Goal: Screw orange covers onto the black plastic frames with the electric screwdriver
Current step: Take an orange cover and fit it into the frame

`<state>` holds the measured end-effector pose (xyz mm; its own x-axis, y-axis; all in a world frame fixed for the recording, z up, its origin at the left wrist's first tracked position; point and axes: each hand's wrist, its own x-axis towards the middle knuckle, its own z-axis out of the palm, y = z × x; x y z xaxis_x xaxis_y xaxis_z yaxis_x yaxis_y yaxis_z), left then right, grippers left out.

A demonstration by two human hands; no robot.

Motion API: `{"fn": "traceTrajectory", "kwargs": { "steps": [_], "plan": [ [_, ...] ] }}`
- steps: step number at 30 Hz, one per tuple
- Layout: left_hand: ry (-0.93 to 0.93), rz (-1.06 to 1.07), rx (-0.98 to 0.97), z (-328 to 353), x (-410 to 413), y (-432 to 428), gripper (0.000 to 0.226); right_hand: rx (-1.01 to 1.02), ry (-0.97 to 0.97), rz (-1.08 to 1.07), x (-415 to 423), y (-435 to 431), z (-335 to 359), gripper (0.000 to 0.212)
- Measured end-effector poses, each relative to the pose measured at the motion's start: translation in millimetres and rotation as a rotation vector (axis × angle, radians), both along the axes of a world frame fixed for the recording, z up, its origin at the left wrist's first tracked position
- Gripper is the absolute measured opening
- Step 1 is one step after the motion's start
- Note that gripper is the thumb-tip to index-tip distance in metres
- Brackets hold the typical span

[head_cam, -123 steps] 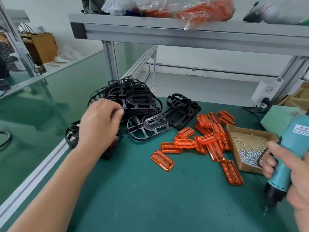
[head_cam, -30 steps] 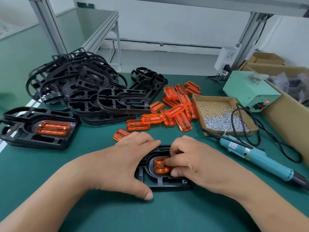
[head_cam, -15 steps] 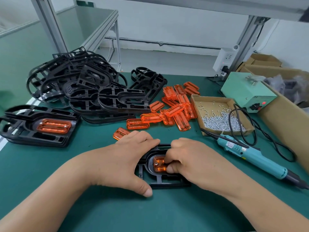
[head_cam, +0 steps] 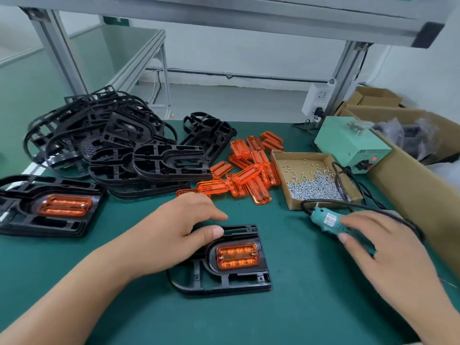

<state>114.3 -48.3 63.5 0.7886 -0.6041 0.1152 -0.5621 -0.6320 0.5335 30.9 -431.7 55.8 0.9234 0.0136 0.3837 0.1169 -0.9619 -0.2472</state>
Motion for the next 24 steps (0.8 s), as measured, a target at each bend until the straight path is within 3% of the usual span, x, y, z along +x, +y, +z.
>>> {"fn": "traceTrajectory", "kwargs": {
  "steps": [7, 14, 24],
  "plan": [
    [-0.014, 0.016, 0.214, -4.8, 3.6, -25.6, 0.055, -0.124, 0.319, -0.157, 3.6, -15.2, -0.8, 0.060],
    [0.038, 0.070, 0.344, 3.8, 5.3, -43.6, 0.034, -0.275, 0.454, -0.132, 14.0, -24.6, 8.6, 0.072],
    [0.070, 0.003, 0.237, 5.6, -0.3, -37.1, 0.027, -0.349, 0.483, -0.165, 12.4, -34.7, 0.7, 0.075]
  ]
}}
